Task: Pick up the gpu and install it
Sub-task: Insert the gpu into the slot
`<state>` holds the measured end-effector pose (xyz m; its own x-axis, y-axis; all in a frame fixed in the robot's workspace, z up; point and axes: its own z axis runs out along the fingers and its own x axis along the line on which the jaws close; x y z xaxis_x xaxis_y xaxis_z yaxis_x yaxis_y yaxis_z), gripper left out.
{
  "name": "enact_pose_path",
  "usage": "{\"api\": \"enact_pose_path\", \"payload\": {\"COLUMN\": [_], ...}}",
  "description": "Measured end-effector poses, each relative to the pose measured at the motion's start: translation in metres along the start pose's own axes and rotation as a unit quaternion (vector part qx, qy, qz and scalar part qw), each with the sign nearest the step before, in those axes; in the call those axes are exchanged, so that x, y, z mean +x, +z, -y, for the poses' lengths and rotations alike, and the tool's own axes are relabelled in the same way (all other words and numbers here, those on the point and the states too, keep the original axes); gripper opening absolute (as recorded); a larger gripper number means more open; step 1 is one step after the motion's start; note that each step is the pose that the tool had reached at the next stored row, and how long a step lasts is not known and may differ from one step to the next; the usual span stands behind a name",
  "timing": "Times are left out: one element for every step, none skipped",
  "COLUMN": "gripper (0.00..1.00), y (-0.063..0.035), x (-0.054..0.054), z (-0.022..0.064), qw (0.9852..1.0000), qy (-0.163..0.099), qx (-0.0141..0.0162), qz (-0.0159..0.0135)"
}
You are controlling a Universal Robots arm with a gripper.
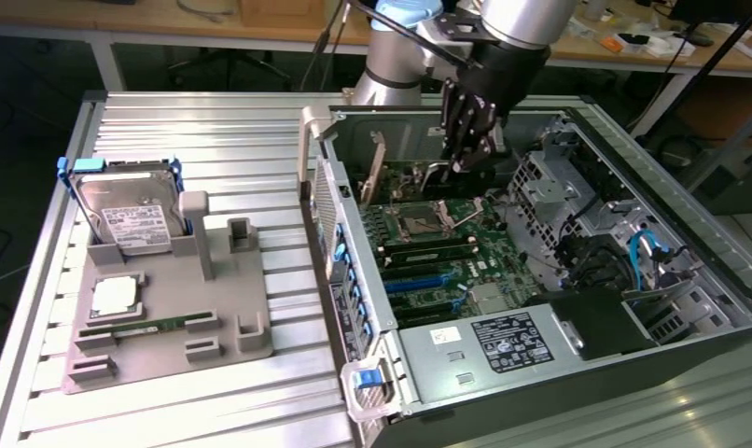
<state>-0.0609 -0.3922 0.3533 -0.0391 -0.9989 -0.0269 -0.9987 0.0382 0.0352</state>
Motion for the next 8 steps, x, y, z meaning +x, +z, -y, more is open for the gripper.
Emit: {"api": "enact_pose_path", "payload": {"gripper": [0.27,0.27,0.27,0.27,0.27,0.27,0.27,0.27], "y": [0.0022,0.0039,0.0057,0.0073,0.0093,0.0112,0.0124,0.0124], "x": [0.000,0.000,0.000,0.001,0.001,0.001,0.002,0.002], "z": [0.0001,0.0001,0.0002,0.0003,0.0004,0.0005,0.0005,0.0005], "qw": [1.0000,1.0000,1.0000,1.0000,1.0000,1.0000,1.0000,1.0000], "qy": [0.000,0.000,0.000,0.000,0.000,0.000,0.000,0.000], "qx": [0.0000,0.0000,0.0000,0.0000,0.0000,0.0000,0.0000,0.0000], "qz": [0.0000,0.0000,0.0000,0.0000,0.0000,0.0000,0.0000,-0.0006]}}
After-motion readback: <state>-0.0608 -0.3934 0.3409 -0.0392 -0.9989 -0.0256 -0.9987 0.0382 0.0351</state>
